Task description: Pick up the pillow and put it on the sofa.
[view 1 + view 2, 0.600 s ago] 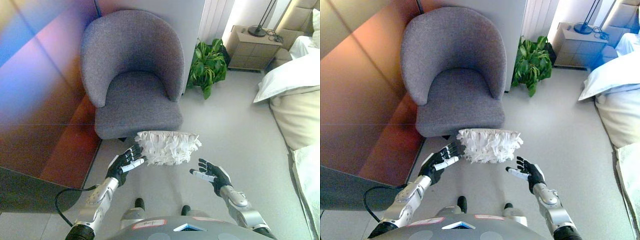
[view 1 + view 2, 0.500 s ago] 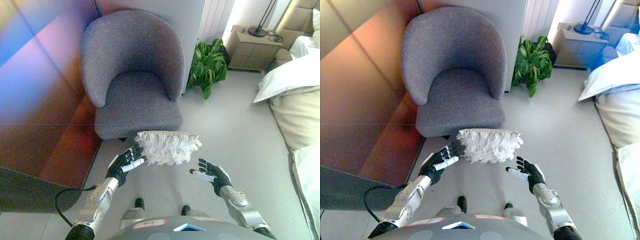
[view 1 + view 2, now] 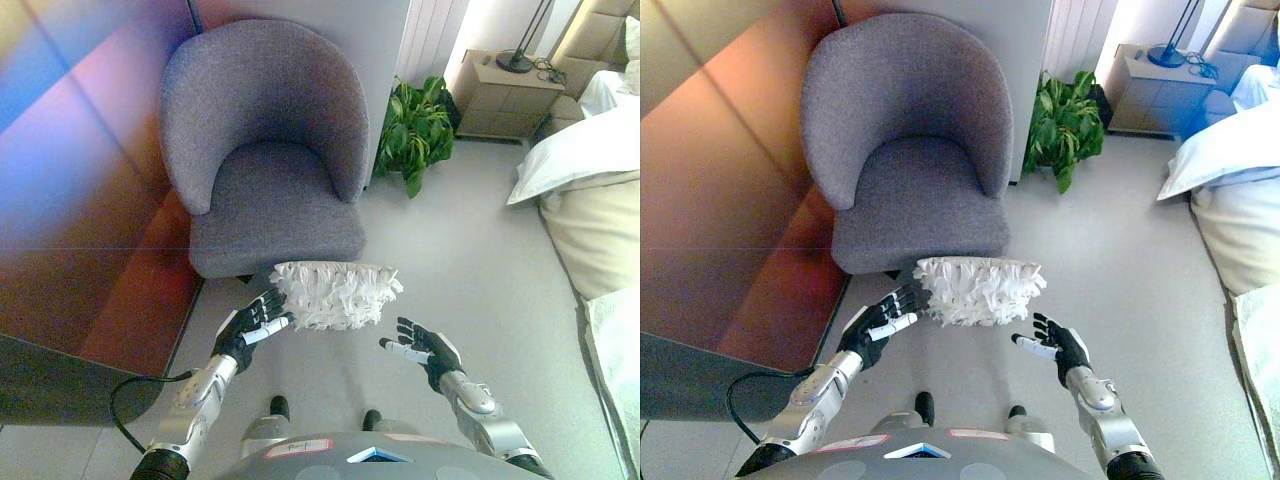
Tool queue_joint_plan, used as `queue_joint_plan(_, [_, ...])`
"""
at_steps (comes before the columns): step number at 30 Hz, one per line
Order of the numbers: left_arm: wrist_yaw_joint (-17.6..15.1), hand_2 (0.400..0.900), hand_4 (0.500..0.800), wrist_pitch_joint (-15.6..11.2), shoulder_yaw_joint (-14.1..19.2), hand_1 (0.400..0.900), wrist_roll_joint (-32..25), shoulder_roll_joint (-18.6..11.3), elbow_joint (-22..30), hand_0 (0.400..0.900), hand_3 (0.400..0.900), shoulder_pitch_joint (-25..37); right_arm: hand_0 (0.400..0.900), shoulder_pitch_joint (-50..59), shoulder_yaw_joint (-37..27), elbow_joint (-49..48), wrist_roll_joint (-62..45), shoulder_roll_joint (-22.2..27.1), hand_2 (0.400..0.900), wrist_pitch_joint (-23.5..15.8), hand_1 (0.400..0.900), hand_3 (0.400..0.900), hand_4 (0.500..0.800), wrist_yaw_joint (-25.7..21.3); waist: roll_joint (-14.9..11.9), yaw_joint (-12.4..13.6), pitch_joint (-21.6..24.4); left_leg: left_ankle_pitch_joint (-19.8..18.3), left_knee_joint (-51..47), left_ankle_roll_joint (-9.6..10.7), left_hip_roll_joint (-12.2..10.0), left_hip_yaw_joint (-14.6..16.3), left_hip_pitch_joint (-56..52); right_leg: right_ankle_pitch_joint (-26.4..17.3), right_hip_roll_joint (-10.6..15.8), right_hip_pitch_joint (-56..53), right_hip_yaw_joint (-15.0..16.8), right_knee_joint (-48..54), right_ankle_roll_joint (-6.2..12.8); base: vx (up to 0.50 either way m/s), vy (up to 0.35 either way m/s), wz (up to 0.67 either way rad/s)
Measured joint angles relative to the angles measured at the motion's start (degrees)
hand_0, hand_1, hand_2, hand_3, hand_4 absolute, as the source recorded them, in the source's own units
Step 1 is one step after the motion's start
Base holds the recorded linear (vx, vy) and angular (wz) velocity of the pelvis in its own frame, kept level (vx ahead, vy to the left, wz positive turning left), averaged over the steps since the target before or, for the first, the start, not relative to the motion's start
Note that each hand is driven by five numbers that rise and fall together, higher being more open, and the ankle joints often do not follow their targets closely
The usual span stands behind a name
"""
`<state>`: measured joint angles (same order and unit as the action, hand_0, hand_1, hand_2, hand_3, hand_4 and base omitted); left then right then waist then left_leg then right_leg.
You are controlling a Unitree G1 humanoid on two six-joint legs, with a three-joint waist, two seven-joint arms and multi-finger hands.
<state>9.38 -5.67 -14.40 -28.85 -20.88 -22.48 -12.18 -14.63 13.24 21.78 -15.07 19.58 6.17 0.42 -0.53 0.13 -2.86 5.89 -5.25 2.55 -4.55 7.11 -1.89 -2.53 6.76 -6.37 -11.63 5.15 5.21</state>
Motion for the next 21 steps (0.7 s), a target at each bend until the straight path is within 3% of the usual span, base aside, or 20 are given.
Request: queue_joint_plan(21, [1.0, 0.9, 0.8, -0.04, 0.0, 0.9, 0.0, 0.0, 0.0, 0.9, 0.9, -0.05, 0.9, -0.1, 0.0, 0.0, 0.0, 0.01, 0.9, -0.1, 0.9, 0.9, 0.8, 0.02, 0.07, 0.02, -1.36, 0.01, 0.59, 0.01, -0.16, 0.1, -0.03, 0.01, -0.09, 0.05, 0.13, 0.02, 0.0, 0.02, -0.041, -0.01])
